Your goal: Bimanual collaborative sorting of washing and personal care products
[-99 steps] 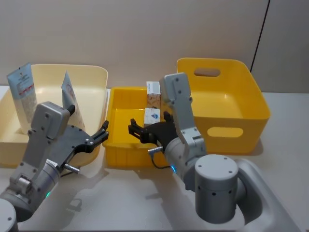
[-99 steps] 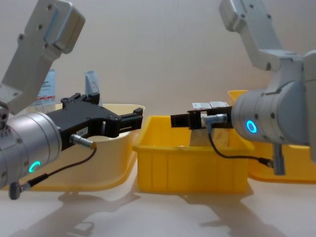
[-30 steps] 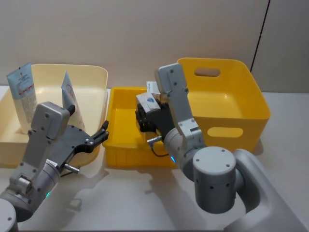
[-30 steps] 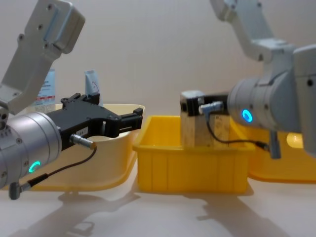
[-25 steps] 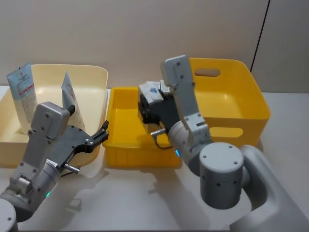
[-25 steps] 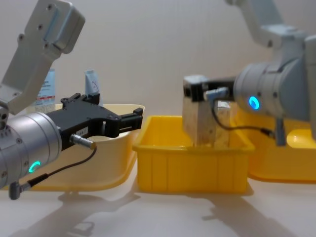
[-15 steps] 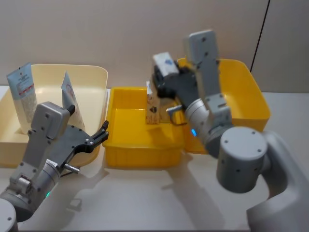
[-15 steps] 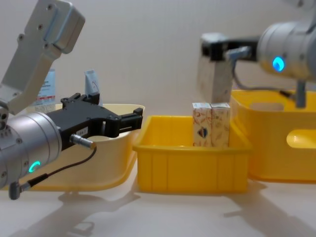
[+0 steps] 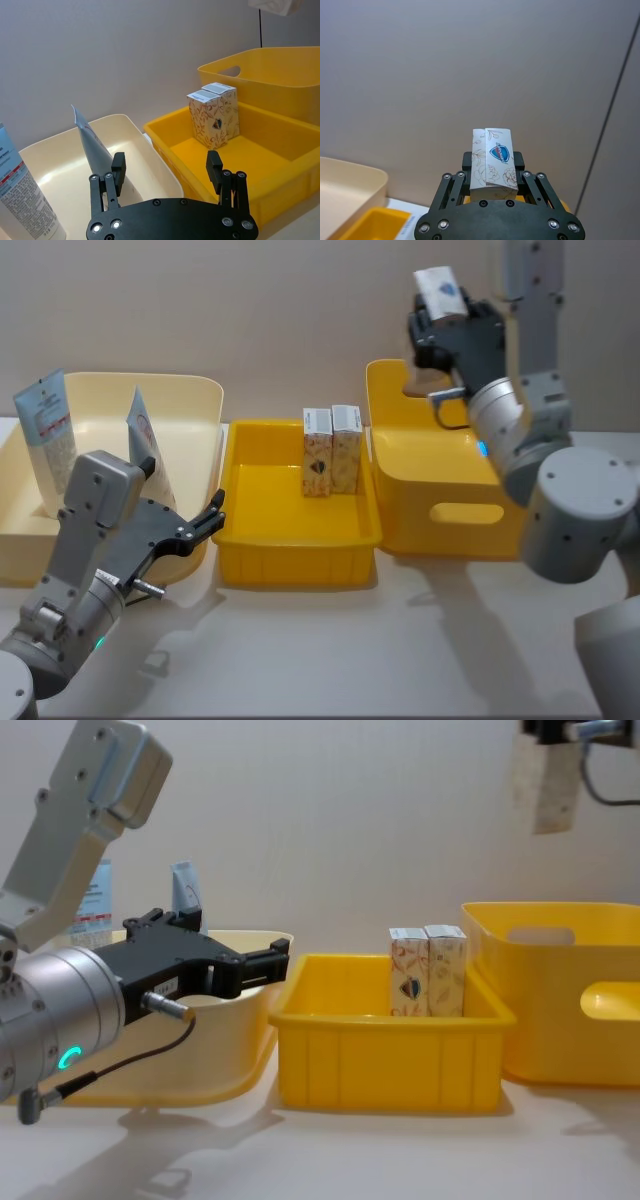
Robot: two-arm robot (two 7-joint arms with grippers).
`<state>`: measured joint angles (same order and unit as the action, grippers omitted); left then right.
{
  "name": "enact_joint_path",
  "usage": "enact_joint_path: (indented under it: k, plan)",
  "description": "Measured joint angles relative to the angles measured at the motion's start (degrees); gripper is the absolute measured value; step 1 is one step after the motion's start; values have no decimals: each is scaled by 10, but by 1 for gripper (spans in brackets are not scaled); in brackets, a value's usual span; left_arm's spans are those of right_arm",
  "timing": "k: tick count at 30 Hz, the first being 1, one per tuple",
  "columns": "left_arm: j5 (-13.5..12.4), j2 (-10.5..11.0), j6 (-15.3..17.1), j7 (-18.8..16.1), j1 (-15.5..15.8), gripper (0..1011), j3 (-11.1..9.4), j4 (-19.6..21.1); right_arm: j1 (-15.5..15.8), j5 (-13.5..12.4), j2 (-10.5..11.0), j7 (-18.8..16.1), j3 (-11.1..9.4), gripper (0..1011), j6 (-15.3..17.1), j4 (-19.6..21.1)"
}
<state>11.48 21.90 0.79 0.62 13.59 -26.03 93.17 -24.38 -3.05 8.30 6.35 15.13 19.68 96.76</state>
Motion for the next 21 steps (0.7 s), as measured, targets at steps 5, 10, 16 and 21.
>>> enact_joint_path:
  k: [5,10,16,21]
  plan:
    - [0,0,0,0,0,1003,0,0,-5,8,10,7,-16,443,7,-5]
    - [0,0,0,0,0,1003,0,0,-6,14,19,8,-28,444,23,-9]
    - [0,0,0,0,0,1004,0,0,0,19,30,3,-36,444,50,-17]
    - [0,0,0,0,0,1003,0,0,7,22,38,-7,-36,444,68,-23]
